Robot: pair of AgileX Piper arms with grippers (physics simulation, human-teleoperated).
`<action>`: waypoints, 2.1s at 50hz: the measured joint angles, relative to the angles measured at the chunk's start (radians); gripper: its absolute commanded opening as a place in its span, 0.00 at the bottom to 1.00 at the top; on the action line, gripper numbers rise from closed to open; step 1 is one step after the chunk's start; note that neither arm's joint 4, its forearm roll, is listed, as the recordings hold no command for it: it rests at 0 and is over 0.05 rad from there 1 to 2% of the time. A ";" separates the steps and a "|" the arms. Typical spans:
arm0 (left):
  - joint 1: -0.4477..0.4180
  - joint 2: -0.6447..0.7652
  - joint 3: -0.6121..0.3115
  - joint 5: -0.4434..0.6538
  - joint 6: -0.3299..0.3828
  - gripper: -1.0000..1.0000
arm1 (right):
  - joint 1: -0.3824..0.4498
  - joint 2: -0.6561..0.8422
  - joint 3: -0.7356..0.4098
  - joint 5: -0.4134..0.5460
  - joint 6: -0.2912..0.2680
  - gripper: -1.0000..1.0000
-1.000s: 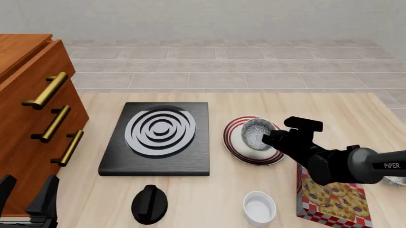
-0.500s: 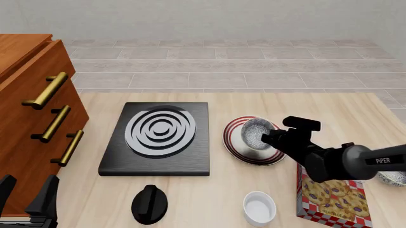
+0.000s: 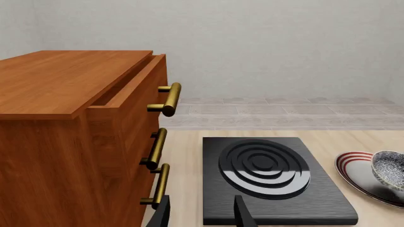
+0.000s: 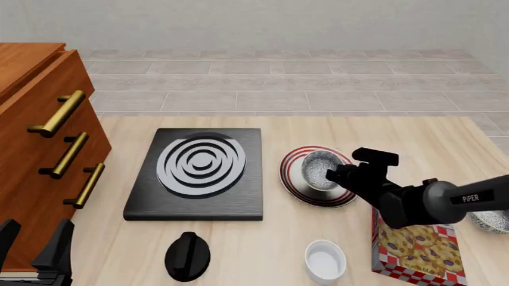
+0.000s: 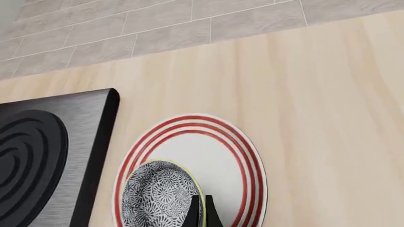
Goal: Pick the akita bowl next to the ramekin and place it on the plate.
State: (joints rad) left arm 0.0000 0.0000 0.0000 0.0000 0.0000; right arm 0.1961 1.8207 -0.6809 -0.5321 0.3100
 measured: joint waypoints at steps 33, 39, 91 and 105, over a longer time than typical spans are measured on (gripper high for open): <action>0.000 0.000 0.000 0.000 0.000 1.00 | -0.004 0.032 -0.011 -0.007 -0.008 0.00; 0.000 0.000 0.000 0.000 0.000 1.00 | -0.005 0.036 -0.013 -0.008 -0.008 0.00; 0.000 0.000 0.000 0.000 0.000 1.00 | -0.010 0.033 -0.019 -0.016 -0.013 1.00; 0.000 0.000 0.000 0.000 0.000 1.00 | -0.020 -0.006 -0.019 -0.003 -0.015 1.00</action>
State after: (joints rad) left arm 0.0000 0.0000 0.0000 0.0000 0.0000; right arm 0.1759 1.8147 -0.7001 -0.5348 0.2945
